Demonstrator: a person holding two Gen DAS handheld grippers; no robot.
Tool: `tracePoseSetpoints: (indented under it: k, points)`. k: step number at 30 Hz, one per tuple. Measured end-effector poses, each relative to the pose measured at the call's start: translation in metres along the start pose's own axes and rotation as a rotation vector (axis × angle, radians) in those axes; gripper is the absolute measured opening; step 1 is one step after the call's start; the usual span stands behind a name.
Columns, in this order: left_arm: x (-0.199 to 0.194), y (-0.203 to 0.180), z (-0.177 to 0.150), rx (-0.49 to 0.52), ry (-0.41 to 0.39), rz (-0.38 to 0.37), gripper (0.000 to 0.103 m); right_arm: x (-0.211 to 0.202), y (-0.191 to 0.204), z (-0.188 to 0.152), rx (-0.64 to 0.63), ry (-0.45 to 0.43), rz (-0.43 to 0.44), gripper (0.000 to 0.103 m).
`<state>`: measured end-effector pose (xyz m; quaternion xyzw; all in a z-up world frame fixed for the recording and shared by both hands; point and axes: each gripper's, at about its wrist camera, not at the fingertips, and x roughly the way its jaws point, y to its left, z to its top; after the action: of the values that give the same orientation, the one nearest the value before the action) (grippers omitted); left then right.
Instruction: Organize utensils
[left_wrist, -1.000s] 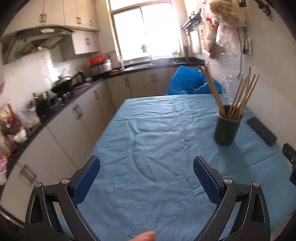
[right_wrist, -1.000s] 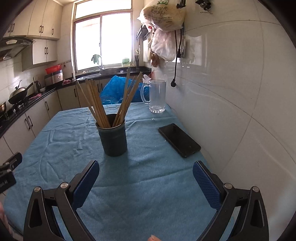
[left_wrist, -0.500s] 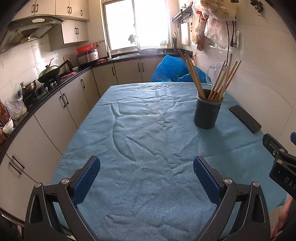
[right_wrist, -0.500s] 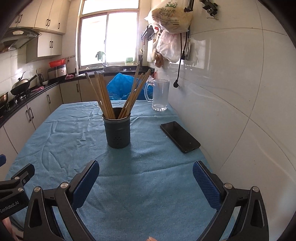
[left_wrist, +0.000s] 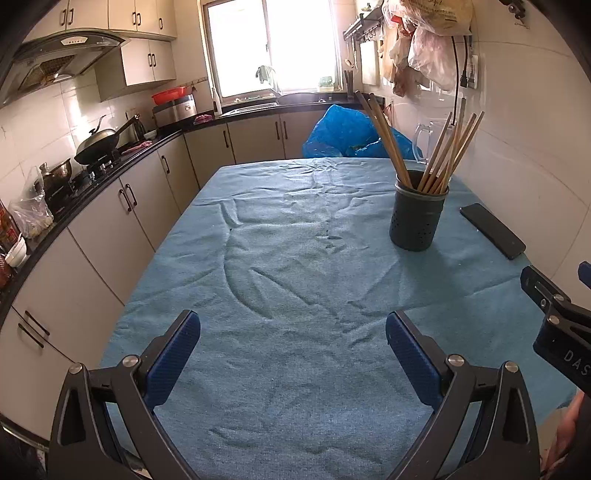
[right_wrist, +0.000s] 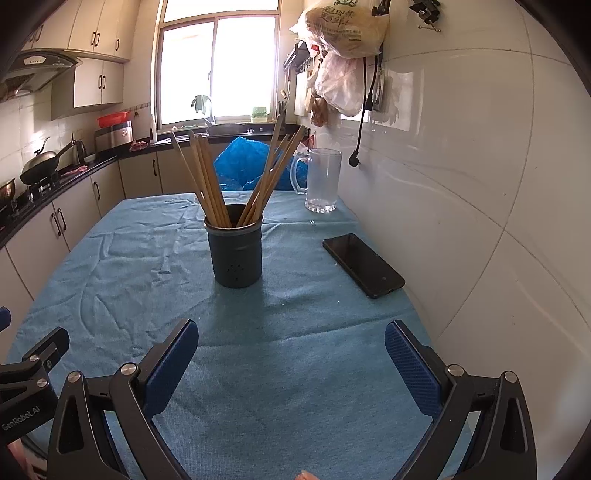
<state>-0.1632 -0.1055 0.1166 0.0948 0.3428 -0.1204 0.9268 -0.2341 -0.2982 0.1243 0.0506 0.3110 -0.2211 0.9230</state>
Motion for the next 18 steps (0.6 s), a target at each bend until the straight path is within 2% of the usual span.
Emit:
tracePoseSetpoints:
  k: [18]
  points:
    - [0.013,0.001,-0.003,-0.006,0.028,-0.005,0.1,0.014,0.007,-0.004,-0.021,0.039,0.001,0.103]
